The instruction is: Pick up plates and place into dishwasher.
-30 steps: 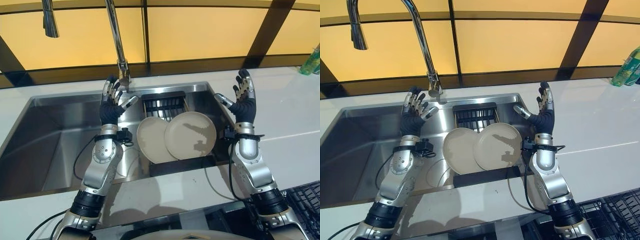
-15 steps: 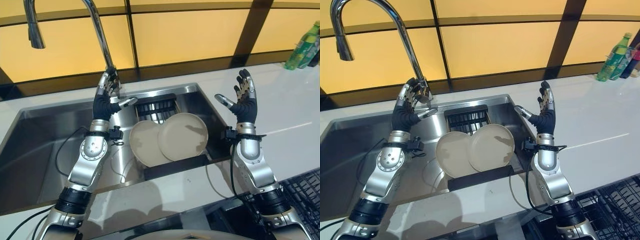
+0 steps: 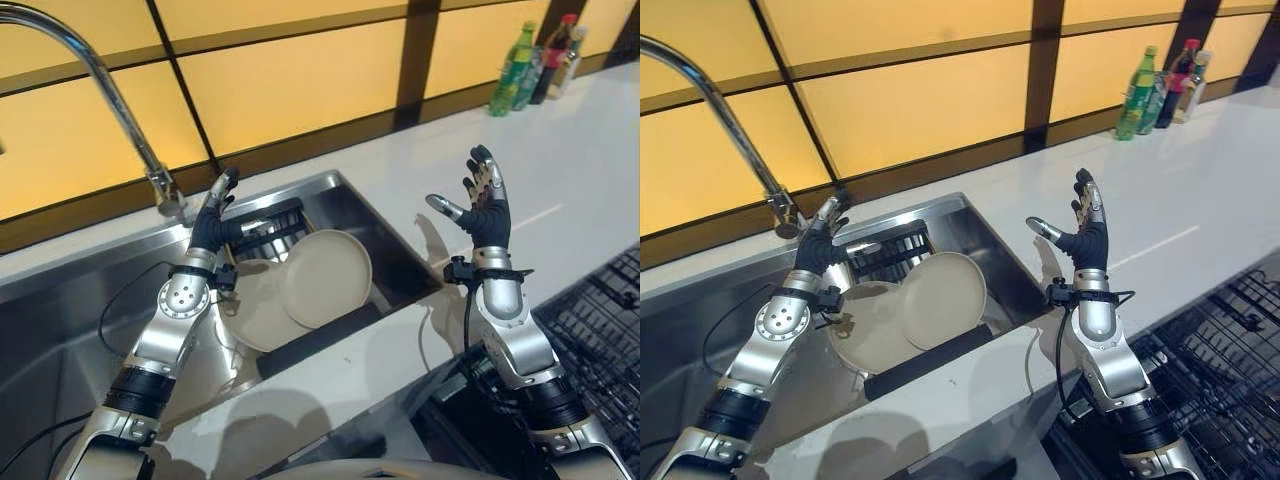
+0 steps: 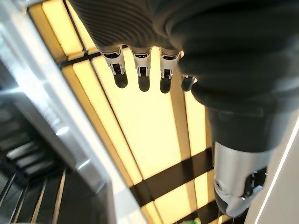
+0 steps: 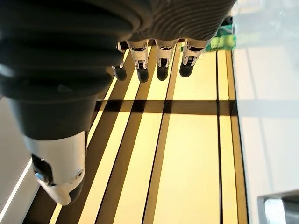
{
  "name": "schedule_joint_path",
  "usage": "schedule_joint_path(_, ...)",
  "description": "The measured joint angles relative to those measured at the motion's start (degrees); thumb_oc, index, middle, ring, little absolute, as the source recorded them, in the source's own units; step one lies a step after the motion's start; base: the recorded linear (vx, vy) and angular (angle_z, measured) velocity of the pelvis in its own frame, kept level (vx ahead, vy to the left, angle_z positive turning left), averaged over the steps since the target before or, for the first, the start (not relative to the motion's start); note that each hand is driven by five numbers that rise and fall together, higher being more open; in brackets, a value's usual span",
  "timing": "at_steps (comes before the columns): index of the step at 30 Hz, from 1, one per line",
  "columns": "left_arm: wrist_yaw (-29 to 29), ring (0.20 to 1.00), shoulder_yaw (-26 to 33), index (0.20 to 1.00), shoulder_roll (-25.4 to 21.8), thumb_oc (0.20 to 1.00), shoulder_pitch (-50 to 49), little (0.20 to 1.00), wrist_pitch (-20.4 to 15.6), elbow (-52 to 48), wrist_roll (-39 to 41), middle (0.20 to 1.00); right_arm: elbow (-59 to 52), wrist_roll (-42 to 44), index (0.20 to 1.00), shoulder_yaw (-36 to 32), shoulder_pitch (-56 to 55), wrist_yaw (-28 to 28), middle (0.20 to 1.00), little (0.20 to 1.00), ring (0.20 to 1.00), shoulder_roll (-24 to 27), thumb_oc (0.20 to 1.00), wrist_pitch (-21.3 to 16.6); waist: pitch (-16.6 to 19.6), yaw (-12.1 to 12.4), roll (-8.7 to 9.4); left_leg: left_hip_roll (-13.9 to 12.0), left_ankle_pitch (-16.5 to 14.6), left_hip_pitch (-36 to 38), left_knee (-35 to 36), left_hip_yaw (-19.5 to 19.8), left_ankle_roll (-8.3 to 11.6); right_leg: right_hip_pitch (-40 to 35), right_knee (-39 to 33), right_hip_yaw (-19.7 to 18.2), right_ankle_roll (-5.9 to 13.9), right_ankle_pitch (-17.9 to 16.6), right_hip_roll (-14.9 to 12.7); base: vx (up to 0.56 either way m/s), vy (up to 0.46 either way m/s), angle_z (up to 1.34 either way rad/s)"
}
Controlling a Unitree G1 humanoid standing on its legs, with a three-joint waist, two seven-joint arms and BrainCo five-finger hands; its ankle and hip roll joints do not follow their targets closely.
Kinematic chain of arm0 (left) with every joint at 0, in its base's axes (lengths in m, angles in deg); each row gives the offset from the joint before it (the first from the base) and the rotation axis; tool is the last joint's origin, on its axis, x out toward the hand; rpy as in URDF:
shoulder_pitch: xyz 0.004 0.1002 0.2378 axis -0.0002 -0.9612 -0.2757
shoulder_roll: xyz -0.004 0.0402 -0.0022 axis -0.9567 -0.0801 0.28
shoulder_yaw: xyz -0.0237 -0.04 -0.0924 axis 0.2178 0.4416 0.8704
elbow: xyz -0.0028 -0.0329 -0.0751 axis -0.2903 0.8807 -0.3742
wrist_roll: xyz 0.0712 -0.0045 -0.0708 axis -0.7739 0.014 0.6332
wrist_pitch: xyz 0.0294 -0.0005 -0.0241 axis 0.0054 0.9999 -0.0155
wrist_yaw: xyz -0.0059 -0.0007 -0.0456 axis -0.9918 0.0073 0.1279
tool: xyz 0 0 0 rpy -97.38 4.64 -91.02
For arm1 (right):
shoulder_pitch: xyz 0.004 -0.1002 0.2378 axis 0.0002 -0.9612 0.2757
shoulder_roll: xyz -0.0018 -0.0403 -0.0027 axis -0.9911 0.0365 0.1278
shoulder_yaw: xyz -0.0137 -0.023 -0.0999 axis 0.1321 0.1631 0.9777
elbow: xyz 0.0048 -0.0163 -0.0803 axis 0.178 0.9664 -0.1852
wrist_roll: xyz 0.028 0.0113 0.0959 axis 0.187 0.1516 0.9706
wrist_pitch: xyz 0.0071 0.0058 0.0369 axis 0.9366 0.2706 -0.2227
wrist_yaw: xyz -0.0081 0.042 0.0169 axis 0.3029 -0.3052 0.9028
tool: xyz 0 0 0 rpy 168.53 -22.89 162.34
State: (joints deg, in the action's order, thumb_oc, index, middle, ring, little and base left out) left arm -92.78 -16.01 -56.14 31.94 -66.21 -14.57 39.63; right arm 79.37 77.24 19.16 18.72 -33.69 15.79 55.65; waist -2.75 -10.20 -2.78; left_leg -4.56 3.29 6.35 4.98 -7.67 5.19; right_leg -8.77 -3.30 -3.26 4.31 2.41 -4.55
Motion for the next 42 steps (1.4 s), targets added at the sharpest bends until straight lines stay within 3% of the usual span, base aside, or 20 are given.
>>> schedule_joint_path(7,2.4,1.000,-0.6,1.000,0.0,1.000,2.0,1.000,-0.6,8.8,0.1,1.000,0.0,0.2,1.000,0.0,-1.0,-1.3,1.000,1.000,1.000,1.5,1.000,0.0,-1.3,-2.9,-1.61,0.5,-0.4,0.0,0.0,-1.8,-0.52,0.9,0.1,-1.5,0.53,-0.3,-0.6,0.11,0.067,-0.10)
schedule_joint_path(18,6.4,1.000,-1.5,1.000,-1.4,1.000,3.5,1.000,-0.8,14.6,0.2,1.000,-0.1,1.5,1.000,-0.6,-6.4,-3.5,1.000,1.000,1.000,2.6,1.000,0.1,-5.9,-6.2,-0.65,1.2,-0.5,0.4,0.0,-4.6,-1.18,3.3,2.8,-4.3,1.44,-0.1,-1.2,0.08,0.037,-0.12)
schedule_joint_path(29,17.6,1.000,-4.7,1.000,-1.5,1.000,7.8,1.000,0.5,25.4,8.6,1.000,-0.3,2.3,1.000,-1.1,-8.6,-5.8,1.000,1.000,1.000,4.4,1.000,-0.1,-8.2,-9.4,-0.79,2.4,-0.5,1.2,0.0,-5.7,-2.37,4.5,5.6,-5.9,2.62,0.7,-2.4,0.05,0.028,-0.06)
schedule_joint_path(42,29.3,1.000,-4.3,1.000,-2.1,1.000,11.0,1.000,7.8,30.4,19.0,1.000,-1.0,2.3,1.000,-2.3,-10.5,-6.3,1.000,1.000,1.000,4.9,1.000,-0.3,-8.7,-9.5,-0.88,2.9,-0.7,2.8,0.0,-6.2,-2.81,3.8,7.1,-6.5,3.24,1.2,-2.8,0.03,0.007,-0.02)
